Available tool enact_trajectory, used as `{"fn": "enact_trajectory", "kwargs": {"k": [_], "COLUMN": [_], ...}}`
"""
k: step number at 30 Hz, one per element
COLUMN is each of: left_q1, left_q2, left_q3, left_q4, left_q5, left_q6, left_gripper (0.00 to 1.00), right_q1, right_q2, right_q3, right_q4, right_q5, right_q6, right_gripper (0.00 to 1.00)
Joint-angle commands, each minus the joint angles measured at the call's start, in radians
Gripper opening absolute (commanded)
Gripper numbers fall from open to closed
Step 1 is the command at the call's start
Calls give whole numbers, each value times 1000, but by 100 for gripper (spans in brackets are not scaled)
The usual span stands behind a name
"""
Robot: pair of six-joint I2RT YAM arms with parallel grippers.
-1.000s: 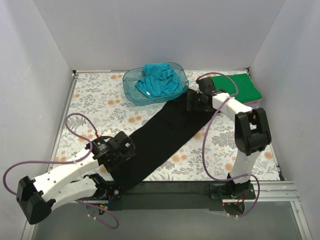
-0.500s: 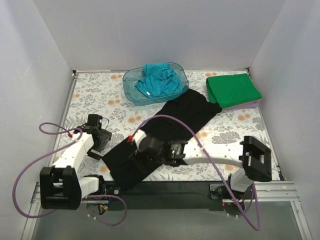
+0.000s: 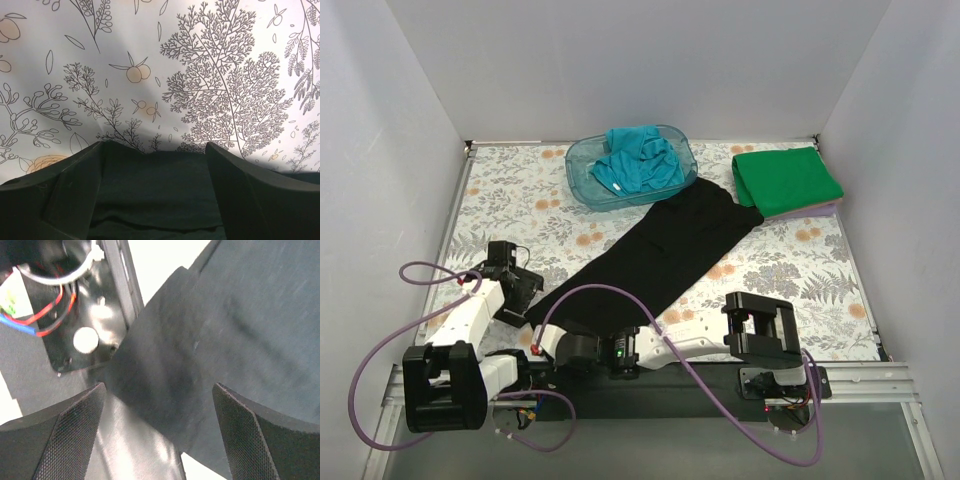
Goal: Fold and stack the t-shirts
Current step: Fold the tshirt
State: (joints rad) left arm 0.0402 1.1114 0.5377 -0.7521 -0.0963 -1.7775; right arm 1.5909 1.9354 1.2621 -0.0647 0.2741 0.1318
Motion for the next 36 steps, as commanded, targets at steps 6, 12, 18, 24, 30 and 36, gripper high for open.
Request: {"fn": "enact_trajectory", "kwargs": {"k": [6,12,18,24,30,36], "left_q1": [0,-2,-2,-2,-17,-169], "left_q2": [94,81,84,-10,-104,-49], "left_q3": [-82,-110,-117,-114,-62,27], "left_q4": [102,132,161,158,149,158], "left_q5": [95,130,182,239,287,248], "left_q6": [6,13,38,52,30,-37], "left_gripper": [57,30,0,0,0,0], "right_q1": [-8,-6,-17,-19,-31,-81], "right_q2": [42,102,108,24,-81,-202], "right_q3": [0,10,10,-50,-137,-225], "right_q4": [128,128,131,163,190,195], "right_q5": [-134,-98,-43,40,34,27], "right_q6": [-262,-255,-218,-149,-74,0], "right_gripper": [90,83,49,17,9,4]}}
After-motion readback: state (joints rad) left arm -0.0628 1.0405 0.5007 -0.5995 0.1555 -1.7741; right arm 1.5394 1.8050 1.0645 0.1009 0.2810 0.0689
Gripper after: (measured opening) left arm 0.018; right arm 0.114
